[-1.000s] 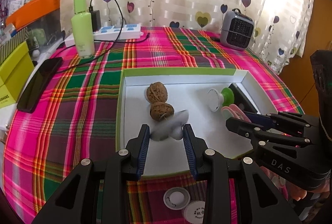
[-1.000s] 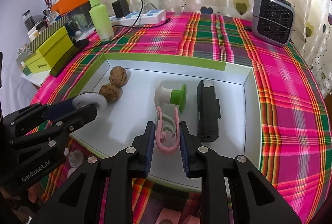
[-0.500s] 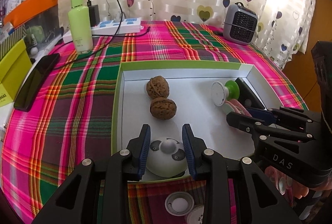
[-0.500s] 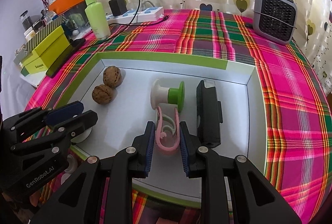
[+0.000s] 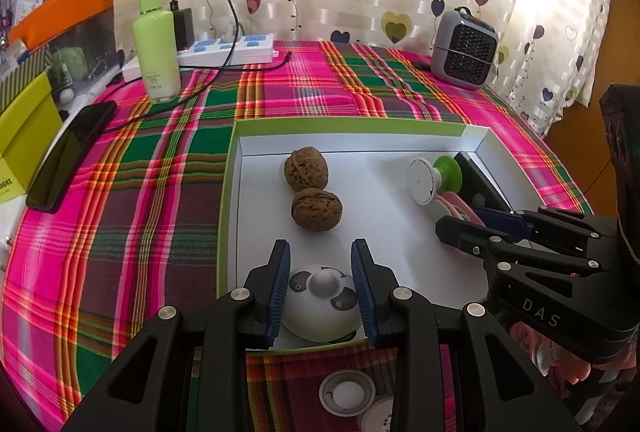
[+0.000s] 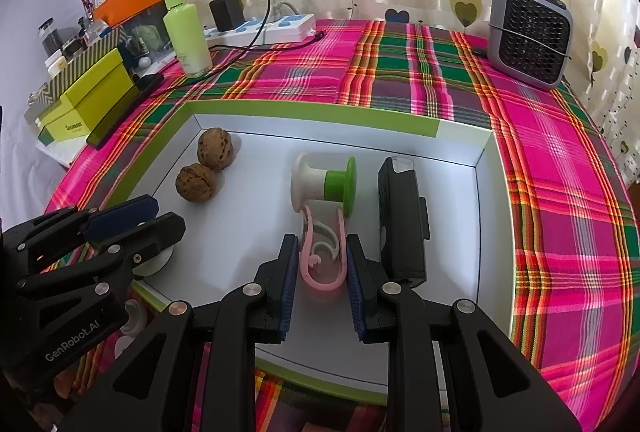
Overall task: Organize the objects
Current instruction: 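Lower and release the pink hook clip with the right gripper while the left releases the disc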
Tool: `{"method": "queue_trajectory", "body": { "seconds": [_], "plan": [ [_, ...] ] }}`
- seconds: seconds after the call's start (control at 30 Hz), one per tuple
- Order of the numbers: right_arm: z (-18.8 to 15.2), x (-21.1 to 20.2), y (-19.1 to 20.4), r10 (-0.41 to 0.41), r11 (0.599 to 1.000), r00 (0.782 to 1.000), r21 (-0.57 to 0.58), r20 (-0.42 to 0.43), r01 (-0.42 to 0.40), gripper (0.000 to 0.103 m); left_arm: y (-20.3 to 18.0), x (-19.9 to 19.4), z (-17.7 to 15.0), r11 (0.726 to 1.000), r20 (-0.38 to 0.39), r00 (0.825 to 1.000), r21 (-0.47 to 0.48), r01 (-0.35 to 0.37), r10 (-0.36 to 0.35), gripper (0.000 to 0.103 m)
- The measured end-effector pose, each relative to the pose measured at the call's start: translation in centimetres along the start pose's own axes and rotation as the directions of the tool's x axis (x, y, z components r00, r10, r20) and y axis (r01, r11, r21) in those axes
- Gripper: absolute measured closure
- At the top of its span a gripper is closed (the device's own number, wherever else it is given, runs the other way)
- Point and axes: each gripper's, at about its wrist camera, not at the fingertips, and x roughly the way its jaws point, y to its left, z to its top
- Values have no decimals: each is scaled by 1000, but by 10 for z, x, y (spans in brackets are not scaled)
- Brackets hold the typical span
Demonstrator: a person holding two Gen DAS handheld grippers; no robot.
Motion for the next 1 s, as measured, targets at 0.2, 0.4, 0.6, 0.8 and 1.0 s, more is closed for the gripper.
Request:
{"method": "queue_trajectory", "body": {
  "seconds": [0.2,0.4,0.6,0.8,1.0],
  "plan": [
    [0,0,-1,2,1000,1000,5,0,-2,79,0,-1,0,1000,1,1000,-2,3,-3,73],
    [-1,-1,0,-6,1000,1000,-1,1,6,79,0,-1,0,1000,0,1000,-3,3,-3,73],
    [-2,-3,0,3,1000,1000,11,1,-3,66,1,-3,0,1000,5,1000,-5,2,-2,73],
    [-4,-4,3,1,1000,1000,12,4,-1,63,2,-7,1,1000,13,1000,-8,3,-3,71],
    [-5,-8,1,-1,1000,1000,30,17,1,61,3,-11,0,1000,26,1000,-6,-3,4,67]
  ]
}}
